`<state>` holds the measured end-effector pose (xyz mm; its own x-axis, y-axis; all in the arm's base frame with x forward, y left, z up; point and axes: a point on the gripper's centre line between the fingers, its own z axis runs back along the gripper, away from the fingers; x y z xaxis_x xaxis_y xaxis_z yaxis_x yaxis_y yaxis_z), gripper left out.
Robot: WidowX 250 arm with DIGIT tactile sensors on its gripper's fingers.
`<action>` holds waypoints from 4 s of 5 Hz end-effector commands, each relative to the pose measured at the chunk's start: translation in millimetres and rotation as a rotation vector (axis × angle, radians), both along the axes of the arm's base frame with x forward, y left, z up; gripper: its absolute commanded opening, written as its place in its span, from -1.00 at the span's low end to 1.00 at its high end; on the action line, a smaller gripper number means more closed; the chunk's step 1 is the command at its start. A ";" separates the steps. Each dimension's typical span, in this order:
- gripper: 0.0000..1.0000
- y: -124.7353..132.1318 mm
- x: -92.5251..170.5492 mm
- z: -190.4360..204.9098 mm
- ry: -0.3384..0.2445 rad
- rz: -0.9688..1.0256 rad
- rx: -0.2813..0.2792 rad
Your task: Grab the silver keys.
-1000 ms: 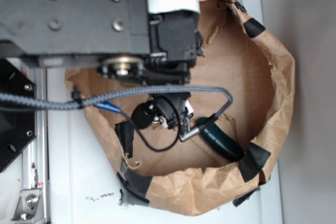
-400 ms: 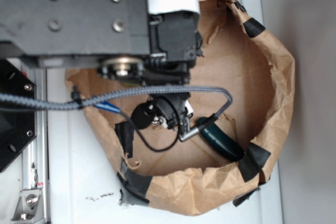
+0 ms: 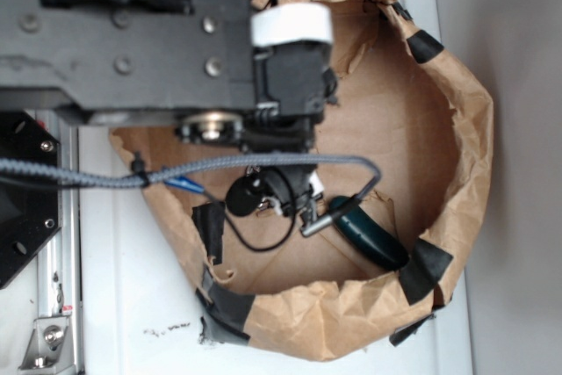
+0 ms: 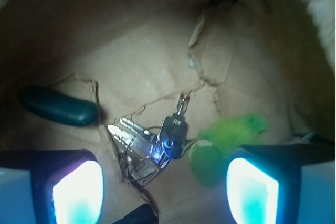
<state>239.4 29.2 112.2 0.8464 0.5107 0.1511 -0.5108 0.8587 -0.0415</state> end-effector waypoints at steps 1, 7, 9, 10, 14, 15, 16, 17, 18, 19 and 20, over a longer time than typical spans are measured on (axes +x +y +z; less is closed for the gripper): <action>1.00 -4.6 10.2 -15.5 -0.088 0.130 0.000; 1.00 -9.3 16.6 -63.5 -0.050 0.208 0.135; -1.00 -9.9 4.2 -69.9 -0.015 0.183 0.092; -1.00 -10.0 4.4 -69.3 -0.023 0.175 0.089; -1.00 -8.6 6.1 -66.1 -0.054 0.154 0.081; -1.00 -4.9 6.7 -55.8 -0.040 0.130 0.078; -1.00 7.2 5.6 -6.6 -0.080 0.088 0.014; -1.00 25.4 7.0 41.5 -0.129 0.102 -0.074; -1.00 38.3 18.4 66.7 -0.155 0.119 -0.115; -1.00 33.3 21.8 60.7 -0.145 0.116 -0.087; -1.00 25.0 24.2 45.1 -0.105 0.096 -0.042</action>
<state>261.9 44.5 146.3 0.7847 0.5942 0.1766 -0.5825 0.8043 -0.1176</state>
